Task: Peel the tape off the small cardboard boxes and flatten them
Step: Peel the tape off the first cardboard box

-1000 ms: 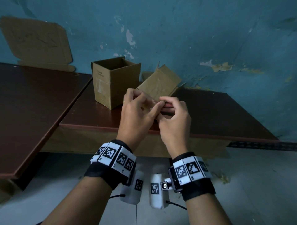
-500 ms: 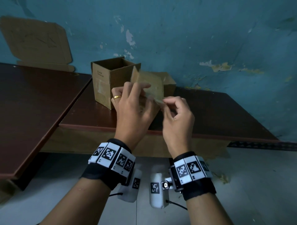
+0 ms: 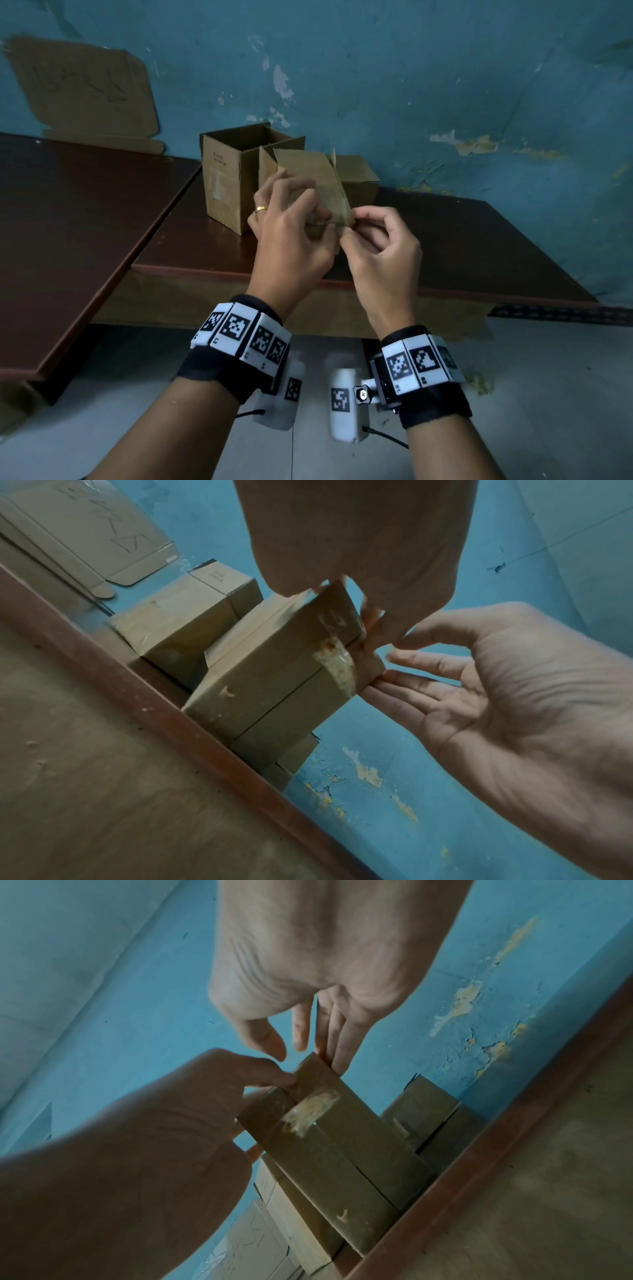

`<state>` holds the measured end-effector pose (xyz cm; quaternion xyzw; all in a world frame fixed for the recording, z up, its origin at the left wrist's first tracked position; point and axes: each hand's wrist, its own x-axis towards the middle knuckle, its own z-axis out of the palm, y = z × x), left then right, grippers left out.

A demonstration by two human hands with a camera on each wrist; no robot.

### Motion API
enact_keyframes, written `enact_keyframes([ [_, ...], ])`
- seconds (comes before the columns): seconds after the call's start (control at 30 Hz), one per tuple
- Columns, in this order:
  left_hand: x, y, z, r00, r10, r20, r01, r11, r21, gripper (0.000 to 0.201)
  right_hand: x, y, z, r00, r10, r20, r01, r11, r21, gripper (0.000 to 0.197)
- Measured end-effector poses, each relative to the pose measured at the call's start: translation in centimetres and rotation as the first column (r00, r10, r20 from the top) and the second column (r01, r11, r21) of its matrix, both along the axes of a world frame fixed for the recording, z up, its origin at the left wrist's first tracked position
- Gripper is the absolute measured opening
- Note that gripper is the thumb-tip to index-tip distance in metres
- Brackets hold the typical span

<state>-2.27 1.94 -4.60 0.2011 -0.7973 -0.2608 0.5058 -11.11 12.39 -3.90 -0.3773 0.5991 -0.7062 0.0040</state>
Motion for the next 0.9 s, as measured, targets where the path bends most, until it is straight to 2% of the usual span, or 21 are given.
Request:
enact_keyframes([
  [0.1, 0.1, -0.3, 0.1, 0.997, -0.079, -0.027, 0.079, 0.997, 0.006, 0.018, -0.3, -0.3, -0.2, 0.996, -0.050, -0.074, 0.051, 0.999, 0.012, 0.018],
  [0.27, 0.5, -0.3, 0.3, 0.997, -0.067, -0.032, 0.067, 0.998, -0.006, 0.017, -0.7, -0.7, -0.5, 0.973, -0.139, -0.185, 0.150, 0.988, 0.043, 0.010],
  [0.53, 0.5, -0.4, 0.3, 0.998, -0.041, -0.048, 0.043, 0.998, 0.044, 0.021, -0.7, -0.3, 0.1, 0.970, -0.211, -0.122, 0.226, 0.965, 0.132, 0.008],
  [0.63, 0.6, -0.6, 0.2, 0.995, -0.074, -0.072, 0.082, 0.990, 0.113, 0.018, -0.7, 0.0, 0.3, 0.975, -0.216, -0.043, 0.220, 0.964, 0.150, 0.010],
  [0.73, 0.5, -0.6, 0.1, 0.991, -0.110, -0.071, 0.121, 0.978, 0.173, 0.027, -0.7, 0.2, 0.5, 0.974, -0.228, -0.019, 0.228, 0.962, 0.152, 0.012],
  [0.83, 0.5, -0.6, 0.2, 0.989, -0.146, -0.032, 0.150, 0.952, 0.267, 0.033, -0.5, 0.4, 0.5, 0.978, -0.204, 0.045, 0.198, 0.975, 0.102, 0.015],
  [0.9, 0.5, -0.6, 0.3, 0.986, -0.165, 0.000, 0.158, 0.939, 0.306, 0.032, -0.4, 0.5, 0.6, 0.985, -0.138, 0.105, 0.136, 0.990, 0.032, 0.027],
])
